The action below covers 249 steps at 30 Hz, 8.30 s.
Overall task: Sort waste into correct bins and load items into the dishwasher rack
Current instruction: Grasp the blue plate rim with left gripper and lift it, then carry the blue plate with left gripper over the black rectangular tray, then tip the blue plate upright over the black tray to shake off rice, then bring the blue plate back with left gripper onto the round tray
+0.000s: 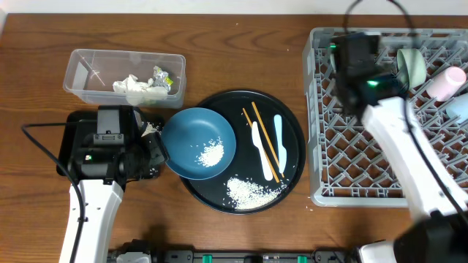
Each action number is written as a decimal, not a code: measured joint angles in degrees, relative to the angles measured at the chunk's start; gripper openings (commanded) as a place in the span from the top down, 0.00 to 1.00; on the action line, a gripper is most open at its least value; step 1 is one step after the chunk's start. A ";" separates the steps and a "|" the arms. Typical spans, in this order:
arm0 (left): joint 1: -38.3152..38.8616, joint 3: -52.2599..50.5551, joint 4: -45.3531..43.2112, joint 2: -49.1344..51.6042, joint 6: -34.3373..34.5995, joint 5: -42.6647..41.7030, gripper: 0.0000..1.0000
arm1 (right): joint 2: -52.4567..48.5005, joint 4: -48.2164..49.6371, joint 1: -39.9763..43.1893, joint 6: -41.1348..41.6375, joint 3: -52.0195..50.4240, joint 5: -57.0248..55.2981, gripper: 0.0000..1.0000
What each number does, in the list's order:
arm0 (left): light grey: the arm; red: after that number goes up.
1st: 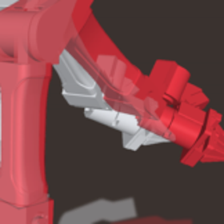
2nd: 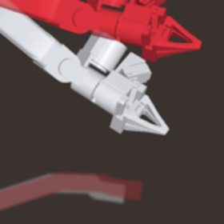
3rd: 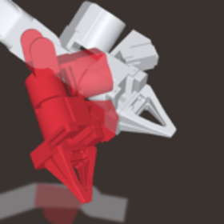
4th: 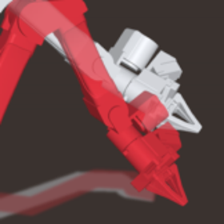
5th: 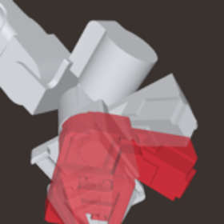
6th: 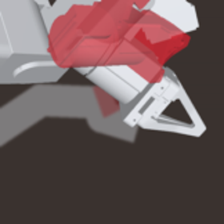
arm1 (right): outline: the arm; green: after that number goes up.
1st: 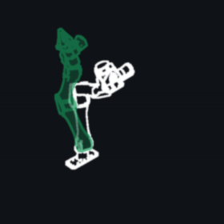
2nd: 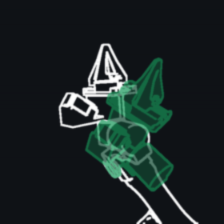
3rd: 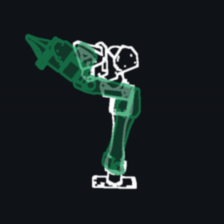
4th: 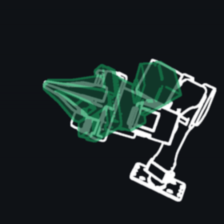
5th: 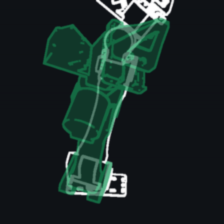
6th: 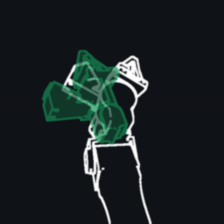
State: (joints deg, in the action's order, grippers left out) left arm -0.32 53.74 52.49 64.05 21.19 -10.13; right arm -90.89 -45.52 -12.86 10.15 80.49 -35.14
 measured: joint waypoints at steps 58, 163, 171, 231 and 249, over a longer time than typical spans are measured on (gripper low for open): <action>39.43 1.75 -12.96 26.23 -7.72 9.38 0.94 | 5.31 -18.10 20.15 -1.86 0.02 38.40 0.14; -44.35 5.53 -26.18 23.15 3.15 -76.61 0.94 | 5.35 -19.45 20.15 -1.92 0.02 36.83 0.14; -44.35 5.53 -26.73 23.23 4.09 -76.83 0.94 | 5.35 -19.37 20.15 -2.38 0.02 36.81 0.14; -36.87 5.55 -37.55 15.04 8.83 -70.42 0.94 | 5.42 -19.85 20.15 -2.99 0.02 36.81 0.14; -4.15 5.57 -25.59 6.88 0.50 -42.56 0.94 | 5.42 -19.87 20.15 -2.99 0.02 36.81 0.14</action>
State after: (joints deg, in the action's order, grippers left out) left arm -4.47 59.31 26.89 70.94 21.69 -52.69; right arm -85.47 -65.39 7.29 7.16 80.51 1.67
